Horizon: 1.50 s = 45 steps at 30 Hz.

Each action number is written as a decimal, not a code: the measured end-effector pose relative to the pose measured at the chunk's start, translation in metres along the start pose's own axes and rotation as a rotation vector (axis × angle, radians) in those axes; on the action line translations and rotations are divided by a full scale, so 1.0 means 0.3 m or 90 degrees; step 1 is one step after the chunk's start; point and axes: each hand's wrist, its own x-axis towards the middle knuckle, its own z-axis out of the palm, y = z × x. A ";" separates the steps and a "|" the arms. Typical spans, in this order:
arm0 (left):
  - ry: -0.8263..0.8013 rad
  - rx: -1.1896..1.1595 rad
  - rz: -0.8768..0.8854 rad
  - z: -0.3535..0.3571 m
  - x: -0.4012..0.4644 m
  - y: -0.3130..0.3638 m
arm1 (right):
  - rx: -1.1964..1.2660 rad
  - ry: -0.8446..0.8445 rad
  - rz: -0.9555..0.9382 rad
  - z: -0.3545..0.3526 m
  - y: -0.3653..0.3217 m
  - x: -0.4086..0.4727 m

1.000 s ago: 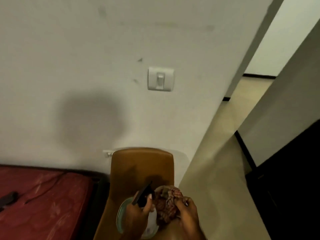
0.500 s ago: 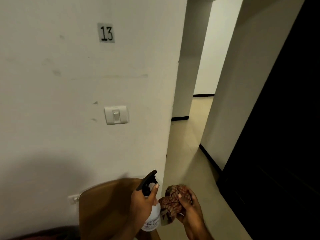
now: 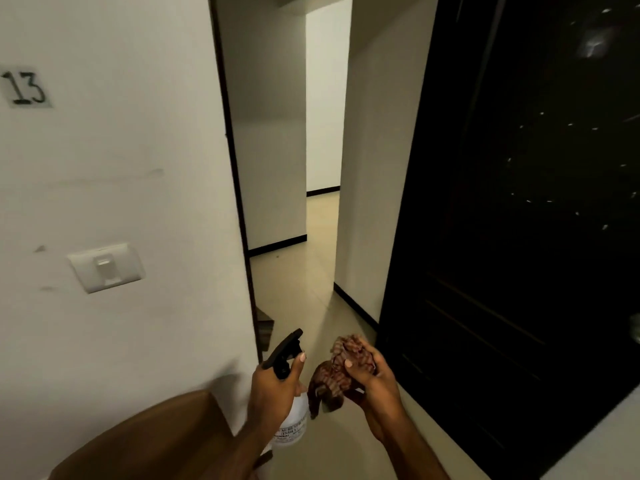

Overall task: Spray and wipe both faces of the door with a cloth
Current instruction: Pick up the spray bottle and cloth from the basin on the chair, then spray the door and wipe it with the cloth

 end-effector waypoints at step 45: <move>-0.257 -0.123 0.156 1.613 0.611 0.701 | -0.018 0.324 -0.345 -1.100 -1.014 0.641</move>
